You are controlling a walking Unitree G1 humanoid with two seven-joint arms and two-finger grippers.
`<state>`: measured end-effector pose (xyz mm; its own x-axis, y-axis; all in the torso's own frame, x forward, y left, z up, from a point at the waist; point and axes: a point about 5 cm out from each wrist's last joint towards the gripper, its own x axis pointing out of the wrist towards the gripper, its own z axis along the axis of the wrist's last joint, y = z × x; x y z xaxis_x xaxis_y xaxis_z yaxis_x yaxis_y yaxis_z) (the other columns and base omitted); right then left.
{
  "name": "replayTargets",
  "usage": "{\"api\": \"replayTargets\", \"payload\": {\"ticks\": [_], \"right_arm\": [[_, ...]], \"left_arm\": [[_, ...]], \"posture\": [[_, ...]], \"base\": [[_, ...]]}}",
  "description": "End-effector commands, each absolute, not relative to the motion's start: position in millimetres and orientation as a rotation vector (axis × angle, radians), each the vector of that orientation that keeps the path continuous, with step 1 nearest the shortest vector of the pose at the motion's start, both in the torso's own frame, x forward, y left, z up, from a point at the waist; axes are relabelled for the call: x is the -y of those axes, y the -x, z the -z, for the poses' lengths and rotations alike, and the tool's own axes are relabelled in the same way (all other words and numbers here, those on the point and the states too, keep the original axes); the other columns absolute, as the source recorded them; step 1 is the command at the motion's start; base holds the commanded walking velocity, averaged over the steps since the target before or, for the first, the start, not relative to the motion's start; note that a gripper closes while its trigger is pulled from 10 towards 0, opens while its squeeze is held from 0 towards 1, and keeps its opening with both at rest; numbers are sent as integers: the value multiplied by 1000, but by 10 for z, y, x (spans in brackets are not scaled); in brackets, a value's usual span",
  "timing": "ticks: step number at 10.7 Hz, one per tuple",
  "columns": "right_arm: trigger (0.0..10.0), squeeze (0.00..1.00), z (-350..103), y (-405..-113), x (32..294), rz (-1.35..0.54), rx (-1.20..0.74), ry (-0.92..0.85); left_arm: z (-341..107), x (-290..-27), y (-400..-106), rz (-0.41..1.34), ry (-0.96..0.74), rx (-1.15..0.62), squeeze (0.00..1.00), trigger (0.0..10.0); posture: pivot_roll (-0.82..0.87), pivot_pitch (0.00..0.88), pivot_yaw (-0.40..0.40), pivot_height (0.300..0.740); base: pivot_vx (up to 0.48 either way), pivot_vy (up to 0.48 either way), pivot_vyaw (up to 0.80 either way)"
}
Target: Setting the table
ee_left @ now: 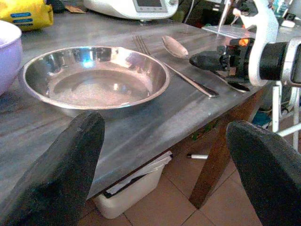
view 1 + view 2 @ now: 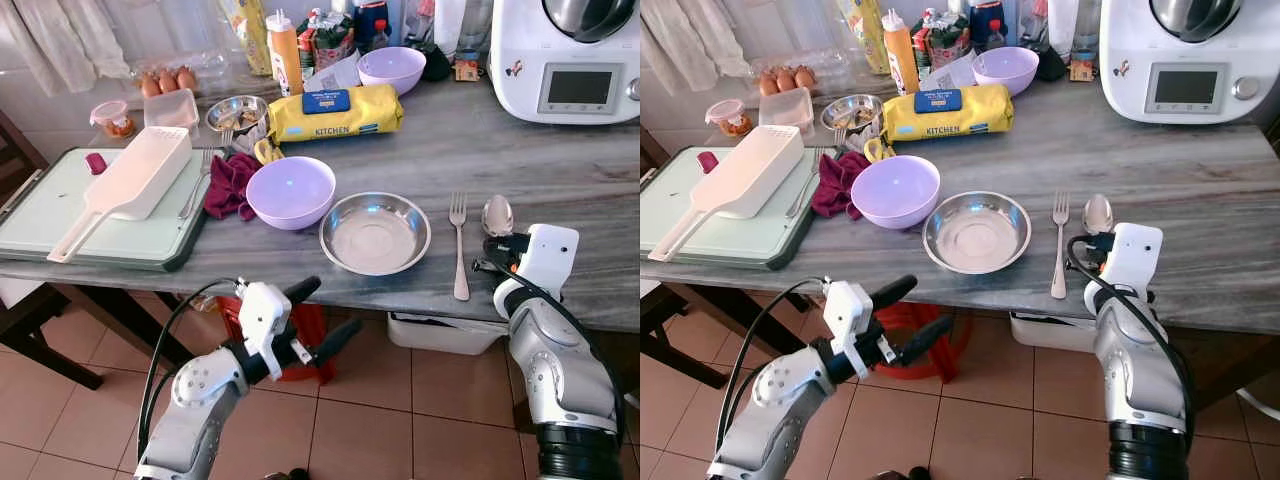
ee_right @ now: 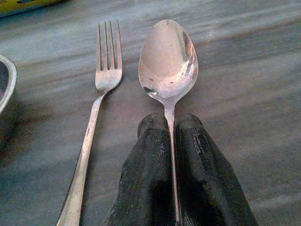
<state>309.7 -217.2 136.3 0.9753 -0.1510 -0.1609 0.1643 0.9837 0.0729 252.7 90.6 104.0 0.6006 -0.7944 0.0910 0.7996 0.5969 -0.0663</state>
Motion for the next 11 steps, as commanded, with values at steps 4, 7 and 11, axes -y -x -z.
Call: {"api": "replayTargets", "payload": {"ticks": [4,7,11], "right_arm": [[10000,0,-1370,-3179,2108,115,-163,-102],[10000,0,-1379,-3220,2108,108,-164,-101],[10000,0,-1372,-3254,2161,111,-160,-90]], "left_arm": [[-1198,-861,-2506,940,126,85,0,10000],[-1235,-841,-2490,937,129,80,0,10000],[-1234,-848,-2481,928,127,71,0,10000]], "posture": [[-206,137,128,740],[-207,138,125,740],[-202,136,127,740]], "base": [[0,0,0],[0,0,0],[0,0,0]]}}
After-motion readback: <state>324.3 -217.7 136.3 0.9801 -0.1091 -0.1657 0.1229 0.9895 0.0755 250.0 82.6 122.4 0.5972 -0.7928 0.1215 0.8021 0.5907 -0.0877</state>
